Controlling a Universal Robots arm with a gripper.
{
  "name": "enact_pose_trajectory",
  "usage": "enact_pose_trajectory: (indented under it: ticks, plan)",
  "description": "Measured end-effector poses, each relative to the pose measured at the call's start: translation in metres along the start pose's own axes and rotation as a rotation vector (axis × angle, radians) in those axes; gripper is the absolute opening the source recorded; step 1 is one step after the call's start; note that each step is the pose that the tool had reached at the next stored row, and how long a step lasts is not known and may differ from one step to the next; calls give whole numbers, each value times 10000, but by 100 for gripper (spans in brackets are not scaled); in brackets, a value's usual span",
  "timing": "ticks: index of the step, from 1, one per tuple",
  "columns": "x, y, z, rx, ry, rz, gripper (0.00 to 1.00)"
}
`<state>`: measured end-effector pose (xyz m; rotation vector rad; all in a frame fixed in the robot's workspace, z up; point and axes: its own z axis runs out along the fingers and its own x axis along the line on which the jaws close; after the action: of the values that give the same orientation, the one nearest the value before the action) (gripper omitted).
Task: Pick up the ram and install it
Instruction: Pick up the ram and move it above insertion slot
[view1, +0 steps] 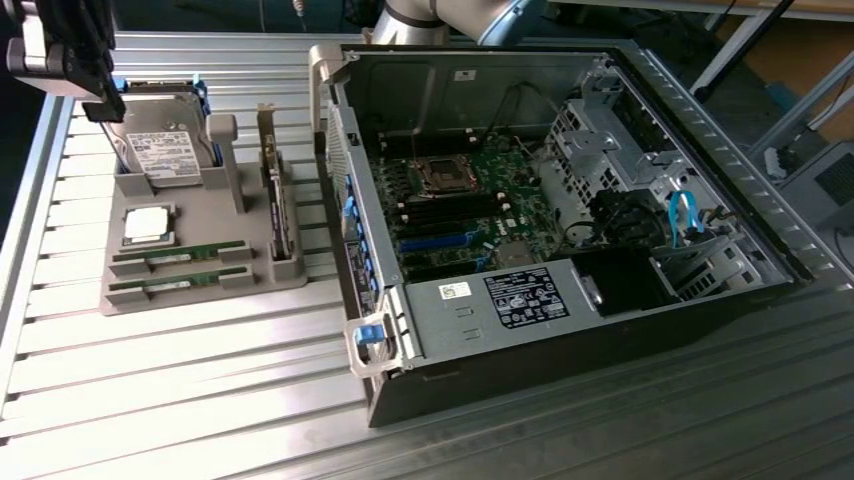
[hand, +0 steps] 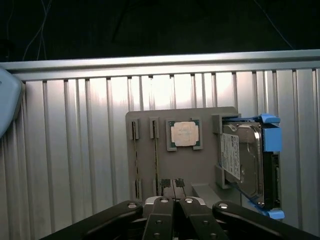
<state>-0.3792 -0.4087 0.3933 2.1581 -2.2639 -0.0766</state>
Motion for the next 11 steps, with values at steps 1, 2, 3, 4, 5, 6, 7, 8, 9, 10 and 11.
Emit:
enact_pose_trajectory:
  ticks: [1,2,3,4,5,6,7,8,9,10,11]
  plan:
    - [0,0,0,0,0,0,10]
    - [0,0,0,0,0,-1,10]
    - [0,0,0,0,0,-1,10]
    - [0,0,0,0,0,0,10]
    - [0,0,0,0,0,0,10]
    - [0,0,0,0,0,-1,10]
    - [0,0,0,0,0,0,10]
    - [1,-1,0,0,0,-1,10]
    - [1,0,0,0,0,0,11]
    - [1,0,0,0,0,0,11]
    - [2,0,0,0,0,0,16]
